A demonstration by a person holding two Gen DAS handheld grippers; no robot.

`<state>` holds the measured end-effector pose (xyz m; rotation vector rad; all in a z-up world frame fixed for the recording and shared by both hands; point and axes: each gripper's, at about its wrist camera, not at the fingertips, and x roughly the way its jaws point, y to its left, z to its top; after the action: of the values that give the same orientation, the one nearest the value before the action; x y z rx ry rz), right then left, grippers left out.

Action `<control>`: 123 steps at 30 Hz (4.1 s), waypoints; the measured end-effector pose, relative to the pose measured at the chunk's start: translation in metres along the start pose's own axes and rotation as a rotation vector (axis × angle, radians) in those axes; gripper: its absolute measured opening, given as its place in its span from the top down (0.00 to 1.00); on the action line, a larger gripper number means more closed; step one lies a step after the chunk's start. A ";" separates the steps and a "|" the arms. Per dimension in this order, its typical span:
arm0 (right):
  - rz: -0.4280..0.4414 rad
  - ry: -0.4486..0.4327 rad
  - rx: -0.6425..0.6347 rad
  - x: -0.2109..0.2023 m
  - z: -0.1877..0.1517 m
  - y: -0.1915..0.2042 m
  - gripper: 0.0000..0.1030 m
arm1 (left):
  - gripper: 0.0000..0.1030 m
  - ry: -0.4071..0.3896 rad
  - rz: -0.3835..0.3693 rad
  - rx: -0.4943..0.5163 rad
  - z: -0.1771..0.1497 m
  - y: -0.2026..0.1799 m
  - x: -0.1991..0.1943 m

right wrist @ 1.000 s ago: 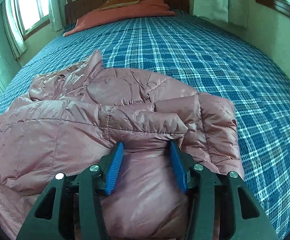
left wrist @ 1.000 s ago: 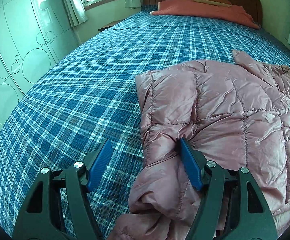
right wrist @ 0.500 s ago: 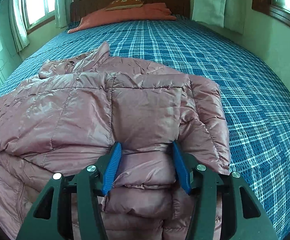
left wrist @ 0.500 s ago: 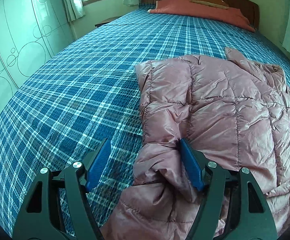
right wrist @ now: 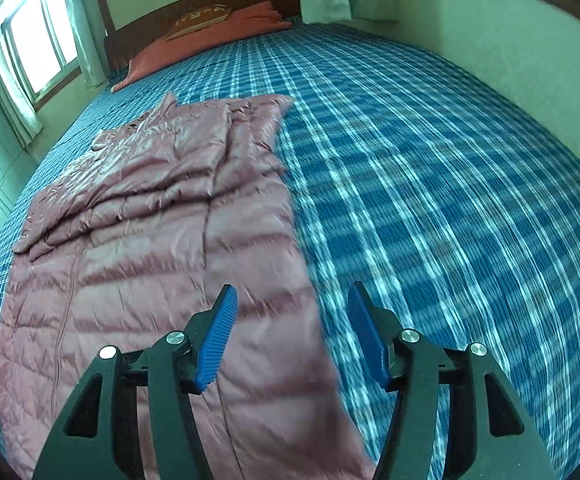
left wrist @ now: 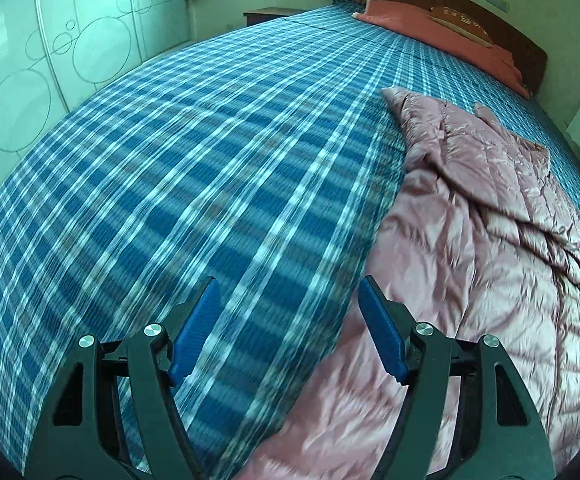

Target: Fold large clothes

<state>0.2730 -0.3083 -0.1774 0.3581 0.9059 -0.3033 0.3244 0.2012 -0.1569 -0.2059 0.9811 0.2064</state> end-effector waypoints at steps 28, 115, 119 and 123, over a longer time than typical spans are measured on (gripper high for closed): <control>0.469 0.010 0.477 -0.069 -0.163 -0.063 0.40 | 0.31 0.106 -0.383 -0.525 -0.184 0.091 -0.097; 0.425 -0.075 0.258 0.153 0.215 0.063 0.76 | 0.80 -0.164 -0.287 -0.041 0.174 -0.164 0.093; 0.450 -0.105 0.232 0.140 0.214 0.061 0.56 | 0.41 -0.199 -0.359 -0.037 0.178 -0.161 0.081; 0.463 -0.175 0.234 0.110 0.209 0.061 0.39 | 0.34 -0.250 -0.367 -0.018 0.177 -0.153 0.054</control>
<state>0.5091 -0.3536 -0.1371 0.7312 0.5942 -0.0109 0.5359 0.1054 -0.0946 -0.3628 0.6788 -0.0945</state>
